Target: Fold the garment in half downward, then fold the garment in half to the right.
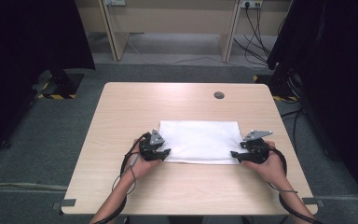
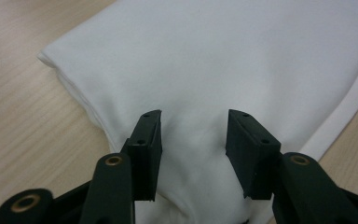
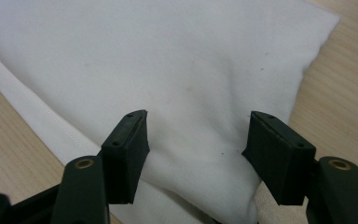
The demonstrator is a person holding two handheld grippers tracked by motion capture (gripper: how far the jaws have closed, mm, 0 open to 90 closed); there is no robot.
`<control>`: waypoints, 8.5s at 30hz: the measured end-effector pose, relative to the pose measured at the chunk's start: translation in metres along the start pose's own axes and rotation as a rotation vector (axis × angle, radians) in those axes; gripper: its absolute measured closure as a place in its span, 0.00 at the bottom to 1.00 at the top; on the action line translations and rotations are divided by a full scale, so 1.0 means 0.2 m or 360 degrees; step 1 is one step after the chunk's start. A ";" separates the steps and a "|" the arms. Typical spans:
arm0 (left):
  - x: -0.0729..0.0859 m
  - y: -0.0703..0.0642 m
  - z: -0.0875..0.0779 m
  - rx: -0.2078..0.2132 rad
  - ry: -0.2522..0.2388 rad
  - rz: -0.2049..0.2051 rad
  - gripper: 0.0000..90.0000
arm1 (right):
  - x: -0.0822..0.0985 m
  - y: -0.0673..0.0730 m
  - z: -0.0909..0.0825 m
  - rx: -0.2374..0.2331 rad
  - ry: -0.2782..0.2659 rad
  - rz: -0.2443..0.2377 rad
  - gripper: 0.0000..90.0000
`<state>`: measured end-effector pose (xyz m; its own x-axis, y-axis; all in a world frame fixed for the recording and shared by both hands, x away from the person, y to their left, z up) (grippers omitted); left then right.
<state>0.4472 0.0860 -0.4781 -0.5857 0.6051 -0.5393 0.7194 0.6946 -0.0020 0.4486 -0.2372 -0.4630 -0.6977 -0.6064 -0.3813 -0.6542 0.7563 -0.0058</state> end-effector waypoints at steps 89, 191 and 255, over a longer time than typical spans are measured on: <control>-0.19 0.28 -0.25 -0.0038 -0.0192 -0.0236 0.23 | 0.09 0.10 -0.34 -0.0141 -0.0199 0.0075 0.12; -0.30 0.42 -0.12 0.0045 0.0026 -0.0158 0.91 | -0.83 1.24 0.19 -0.0321 -0.0282 -0.0535 0.91; -0.35 0.46 -0.32 -0.0057 0.0024 -0.0107 0.90 | -0.98 1.36 0.05 -0.0340 -0.0401 -0.0532 0.92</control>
<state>0.5306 0.1314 -0.3864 -0.6378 0.5622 -0.5264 0.6646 0.7471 -0.0073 0.4108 0.0900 -0.3981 -0.3634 -0.7096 -0.6037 -0.8948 0.4463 0.0141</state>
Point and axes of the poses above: each handheld gripper's, and its own axes: z roughly forward along the jaws, x roughly out of its underside, y roughly to its left, the point moved 7 cm from there along z, roughly forward along the jaws, and after that the axes turned 14 degrees about y, right-handed, at the moved point
